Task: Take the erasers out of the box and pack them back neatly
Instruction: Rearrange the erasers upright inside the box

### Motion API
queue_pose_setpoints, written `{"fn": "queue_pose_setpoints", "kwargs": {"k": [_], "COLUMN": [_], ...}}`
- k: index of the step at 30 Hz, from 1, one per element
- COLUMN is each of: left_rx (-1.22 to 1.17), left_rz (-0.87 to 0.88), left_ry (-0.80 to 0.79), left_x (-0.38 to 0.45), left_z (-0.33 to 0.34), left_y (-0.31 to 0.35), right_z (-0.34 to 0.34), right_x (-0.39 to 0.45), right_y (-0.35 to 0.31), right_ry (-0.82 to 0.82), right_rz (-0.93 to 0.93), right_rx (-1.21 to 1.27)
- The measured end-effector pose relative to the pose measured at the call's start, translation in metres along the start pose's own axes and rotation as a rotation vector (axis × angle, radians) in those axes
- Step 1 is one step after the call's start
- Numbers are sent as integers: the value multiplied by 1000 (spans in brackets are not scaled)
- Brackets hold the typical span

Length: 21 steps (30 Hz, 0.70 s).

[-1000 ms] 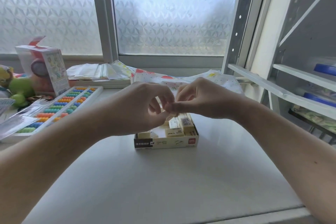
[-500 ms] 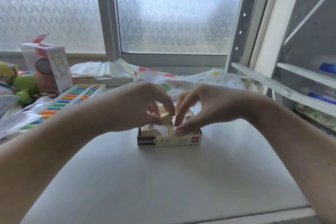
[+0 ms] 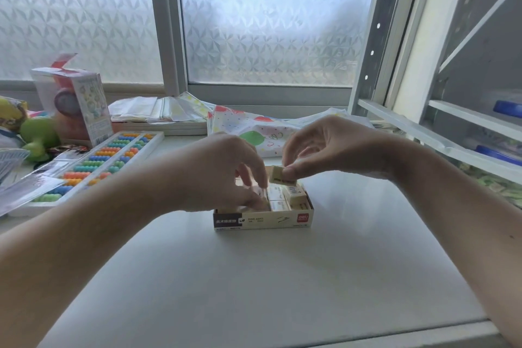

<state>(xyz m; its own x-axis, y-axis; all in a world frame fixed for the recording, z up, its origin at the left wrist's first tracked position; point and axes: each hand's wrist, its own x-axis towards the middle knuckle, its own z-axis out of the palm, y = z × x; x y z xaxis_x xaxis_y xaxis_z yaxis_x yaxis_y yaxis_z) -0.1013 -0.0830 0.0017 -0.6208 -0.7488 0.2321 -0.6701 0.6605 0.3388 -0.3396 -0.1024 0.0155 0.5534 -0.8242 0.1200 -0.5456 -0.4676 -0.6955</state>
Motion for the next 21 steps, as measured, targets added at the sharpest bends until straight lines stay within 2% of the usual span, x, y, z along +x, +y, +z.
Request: {"fn": "queue_pose_setpoints", "kwargs": {"k": [4,10,16,21], "left_rx": [73,188,178,111], "left_rz": [-7,-9,-66,-118], "left_ry": [11,67,56,55], "left_x": [-1,0,0,1], "left_z": [2,0,2,1], "left_y": [1,-2,-1,0], "right_z": [-3,1,9,11], "right_x": [2,7,12,14], "right_y": [9,15,17,15], "right_ry": [86,212,136,107], "right_rz": [21,38,81,107], "right_rx": [58,-11,-98,29]}}
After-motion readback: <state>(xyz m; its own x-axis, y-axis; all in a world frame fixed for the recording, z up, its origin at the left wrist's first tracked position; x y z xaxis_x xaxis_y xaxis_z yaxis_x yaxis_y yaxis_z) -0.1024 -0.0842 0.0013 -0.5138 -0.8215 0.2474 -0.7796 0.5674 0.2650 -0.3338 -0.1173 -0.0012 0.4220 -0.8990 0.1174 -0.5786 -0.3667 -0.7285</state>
